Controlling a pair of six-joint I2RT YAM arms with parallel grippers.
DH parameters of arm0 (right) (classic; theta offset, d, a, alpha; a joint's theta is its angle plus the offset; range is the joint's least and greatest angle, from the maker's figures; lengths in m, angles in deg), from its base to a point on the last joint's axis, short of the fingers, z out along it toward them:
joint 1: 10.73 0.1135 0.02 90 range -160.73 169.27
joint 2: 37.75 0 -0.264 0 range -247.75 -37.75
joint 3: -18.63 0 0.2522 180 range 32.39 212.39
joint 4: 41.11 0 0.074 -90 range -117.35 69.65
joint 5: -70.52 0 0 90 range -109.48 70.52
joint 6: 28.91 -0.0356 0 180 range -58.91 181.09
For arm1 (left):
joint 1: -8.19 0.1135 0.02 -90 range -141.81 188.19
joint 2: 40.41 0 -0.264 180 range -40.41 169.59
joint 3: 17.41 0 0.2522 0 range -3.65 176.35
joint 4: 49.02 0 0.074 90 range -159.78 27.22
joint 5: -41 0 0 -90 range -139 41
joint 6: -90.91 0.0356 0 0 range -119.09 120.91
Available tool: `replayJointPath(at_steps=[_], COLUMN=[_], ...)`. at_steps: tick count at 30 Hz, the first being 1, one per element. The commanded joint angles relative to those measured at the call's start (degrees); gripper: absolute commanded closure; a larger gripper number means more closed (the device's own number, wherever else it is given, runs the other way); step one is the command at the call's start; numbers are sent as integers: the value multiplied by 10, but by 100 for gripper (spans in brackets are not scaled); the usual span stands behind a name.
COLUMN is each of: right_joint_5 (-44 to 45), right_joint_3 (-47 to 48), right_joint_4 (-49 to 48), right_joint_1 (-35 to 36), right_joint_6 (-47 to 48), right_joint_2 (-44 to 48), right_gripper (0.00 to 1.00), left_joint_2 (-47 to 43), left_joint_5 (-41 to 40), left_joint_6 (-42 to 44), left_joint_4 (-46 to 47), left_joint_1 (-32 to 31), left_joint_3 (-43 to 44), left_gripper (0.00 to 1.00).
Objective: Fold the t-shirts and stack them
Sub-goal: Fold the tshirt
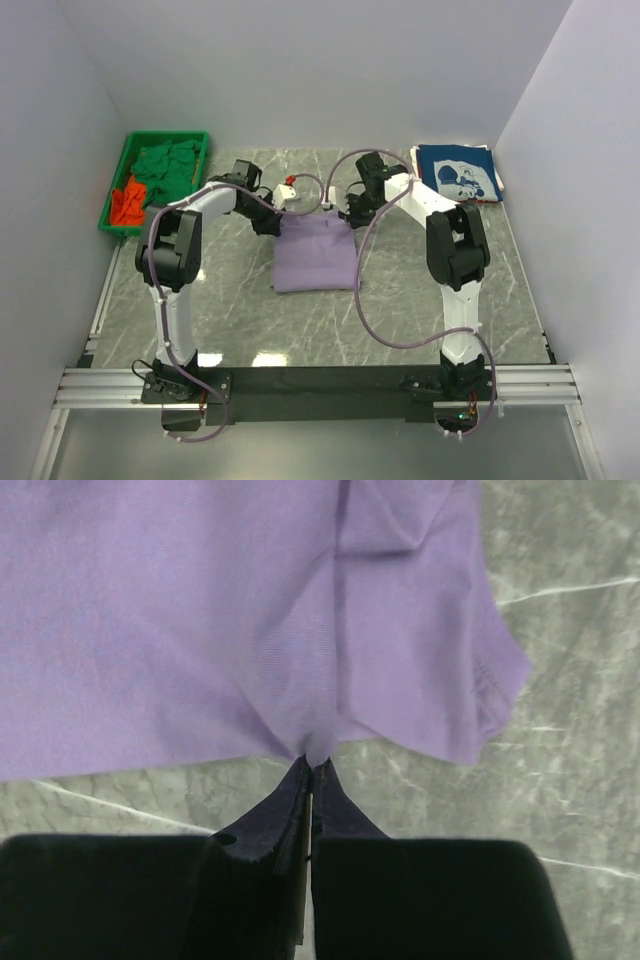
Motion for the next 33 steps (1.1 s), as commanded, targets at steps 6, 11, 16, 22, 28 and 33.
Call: replayJointPath(at_steps=[6, 11, 16, 22, 28, 33], right_joint_5=[5, -5, -23, -42, -136, -226], right_joint_3=[-163, -268, -325, -219, 45, 286], right_joint_4=[-19, -41, -33, 65, 208, 309], right_joint_1=[39, 70, 91, 46, -14, -13], right_joint_6=[-40, -84, -118, -157, -216, -280], right_joint_2=[119, 190, 272, 237, 98, -81], right_gripper=[100, 100, 100, 54, 45, 58], left_joint_2=[-115, -207, -290, -309, -293, -251], left_joint_5=[38, 52, 67, 61, 65, 41], left_joint_6=[-1, -37, -70, -103, -92, -96], left_joint_4=[-30, -21, -15, 28, 52, 90], left_joint_1=[-22, -49, -62, -17, -15, -71], left_joint_3=[-120, -233, -303, -278, -212, -178], left_gripper=[99, 99, 99, 61, 55, 57])
